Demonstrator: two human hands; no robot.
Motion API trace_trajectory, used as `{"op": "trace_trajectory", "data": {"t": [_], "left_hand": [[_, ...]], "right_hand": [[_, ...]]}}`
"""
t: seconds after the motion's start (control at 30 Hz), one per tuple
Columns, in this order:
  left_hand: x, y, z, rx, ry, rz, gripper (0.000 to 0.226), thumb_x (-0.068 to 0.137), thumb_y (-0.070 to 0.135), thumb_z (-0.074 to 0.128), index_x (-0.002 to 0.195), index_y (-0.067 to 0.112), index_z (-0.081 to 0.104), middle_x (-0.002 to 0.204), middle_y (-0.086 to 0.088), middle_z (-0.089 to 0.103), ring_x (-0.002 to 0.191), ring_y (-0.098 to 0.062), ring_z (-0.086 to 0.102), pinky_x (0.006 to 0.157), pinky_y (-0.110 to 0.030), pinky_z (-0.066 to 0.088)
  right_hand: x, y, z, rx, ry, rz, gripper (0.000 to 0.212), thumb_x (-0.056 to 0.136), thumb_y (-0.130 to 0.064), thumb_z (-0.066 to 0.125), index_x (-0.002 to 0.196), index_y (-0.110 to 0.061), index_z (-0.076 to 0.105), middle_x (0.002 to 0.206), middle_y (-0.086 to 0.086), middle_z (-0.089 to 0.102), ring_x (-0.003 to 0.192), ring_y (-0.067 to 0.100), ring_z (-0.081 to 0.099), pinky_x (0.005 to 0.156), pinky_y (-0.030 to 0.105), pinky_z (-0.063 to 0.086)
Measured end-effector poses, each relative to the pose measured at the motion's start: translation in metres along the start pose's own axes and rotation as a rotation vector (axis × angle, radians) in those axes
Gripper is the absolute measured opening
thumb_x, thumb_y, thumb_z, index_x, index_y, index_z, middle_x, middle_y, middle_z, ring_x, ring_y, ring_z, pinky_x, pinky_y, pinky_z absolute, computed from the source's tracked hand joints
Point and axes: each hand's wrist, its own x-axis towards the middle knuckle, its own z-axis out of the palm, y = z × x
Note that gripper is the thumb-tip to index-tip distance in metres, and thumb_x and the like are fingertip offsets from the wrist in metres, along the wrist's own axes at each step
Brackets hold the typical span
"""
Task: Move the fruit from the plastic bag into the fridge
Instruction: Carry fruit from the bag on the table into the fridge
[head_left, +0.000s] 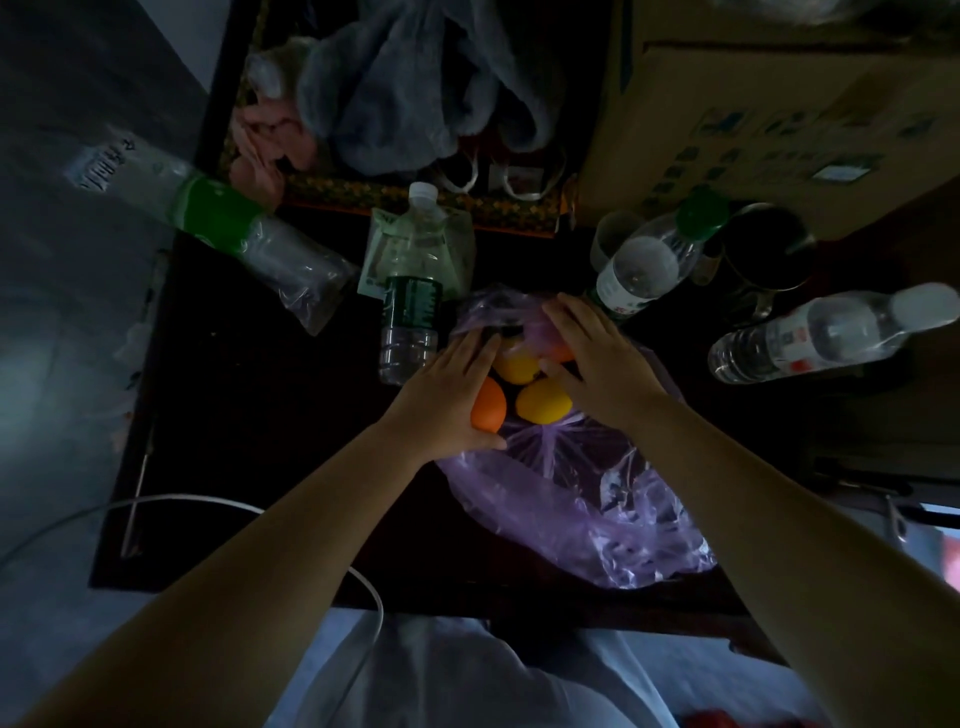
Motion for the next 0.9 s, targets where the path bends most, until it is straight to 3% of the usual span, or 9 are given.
{"op": "trace_trajectory", "data": {"t": [0.13, 0.33, 0.5, 0.6, 0.67, 0.77, 0.9], "left_hand": [[-0.011, 0.005, 0.006, -0.073, 0.029, 0.009, 0.119, 0.067, 0.058, 0.074, 0.150, 0.026, -0.004, 0.158, -0.003, 0.005, 0.141, -0.026, 0.023, 0.103, -0.045, 0.038], [-0.030, 0.010, 0.021, -0.182, 0.001, 0.003, 0.114, 0.065, 0.056, 0.076, 0.149, 0.033, 0.003, 0.156, 0.001, 0.010, 0.136, -0.024, 0.031, 0.095, -0.042, 0.045], [-0.047, 0.017, 0.031, -0.119, -0.023, 0.043, 0.112, 0.069, 0.064, 0.068, 0.151, 0.023, 0.004, 0.157, -0.002, 0.011, 0.139, -0.023, 0.025, 0.106, -0.038, 0.032], [-0.049, 0.019, 0.030, -0.025, 0.043, 0.070, 0.101, 0.076, 0.075, 0.043, 0.151, 0.019, 0.006, 0.158, -0.007, 0.011, 0.144, -0.025, 0.016, 0.114, -0.040, 0.022], [-0.045, 0.020, 0.023, 0.000, 0.056, 0.066, 0.094, 0.078, 0.075, 0.028, 0.151, 0.021, 0.004, 0.159, -0.009, 0.007, 0.146, -0.026, 0.007, 0.116, -0.041, 0.016], [-0.033, 0.018, 0.011, 0.020, 0.051, 0.045, 0.087, 0.086, 0.068, 0.033, 0.151, 0.021, 0.000, 0.159, -0.009, 0.002, 0.146, -0.025, 0.000, 0.118, -0.041, 0.010], [-0.009, 0.016, -0.005, 0.047, 0.036, 0.028, 0.084, 0.088, 0.065, 0.030, 0.151, 0.020, -0.001, 0.159, -0.010, 0.000, 0.146, -0.024, -0.002, 0.117, -0.044, 0.012]], "right_hand": [[-0.008, -0.002, 0.005, -0.013, -0.017, 0.005, 0.065, 0.091, -0.050, 0.042, 0.146, -0.019, 0.027, 0.149, 0.008, 0.029, 0.134, 0.030, 0.031, 0.105, 0.046, 0.037], [-0.045, -0.005, 0.012, 0.004, -0.034, 0.069, 0.059, 0.095, -0.036, 0.045, 0.149, -0.027, 0.020, 0.152, 0.006, 0.024, 0.133, 0.030, 0.033, 0.101, 0.045, 0.041], [-0.074, -0.010, 0.016, 0.025, -0.071, 0.101, 0.060, 0.096, -0.036, 0.043, 0.149, -0.029, 0.017, 0.153, 0.005, 0.023, 0.134, 0.028, 0.032, 0.104, 0.044, 0.038], [-0.086, -0.014, 0.011, 0.063, 0.001, 0.139, 0.063, 0.094, -0.025, 0.049, 0.149, -0.027, 0.019, 0.152, 0.004, 0.027, 0.135, 0.024, 0.031, 0.105, 0.040, 0.037], [-0.092, -0.015, 0.007, 0.110, 0.096, 0.185, 0.062, 0.092, -0.017, 0.053, 0.147, -0.025, 0.025, 0.148, 0.002, 0.033, 0.132, 0.021, 0.035, 0.101, 0.034, 0.038], [-0.091, -0.013, 0.001, 0.150, 0.192, 0.230, 0.050, 0.089, -0.012, 0.055, 0.137, -0.018, 0.042, 0.137, 0.003, 0.044, 0.123, 0.022, 0.043, 0.092, 0.027, 0.037], [-0.078, -0.006, -0.009, 0.208, 0.332, 0.254, 0.024, 0.086, -0.007, 0.057, 0.110, -0.008, 0.055, 0.113, 0.008, 0.055, 0.094, 0.026, 0.055, 0.071, 0.031, 0.043]]}}
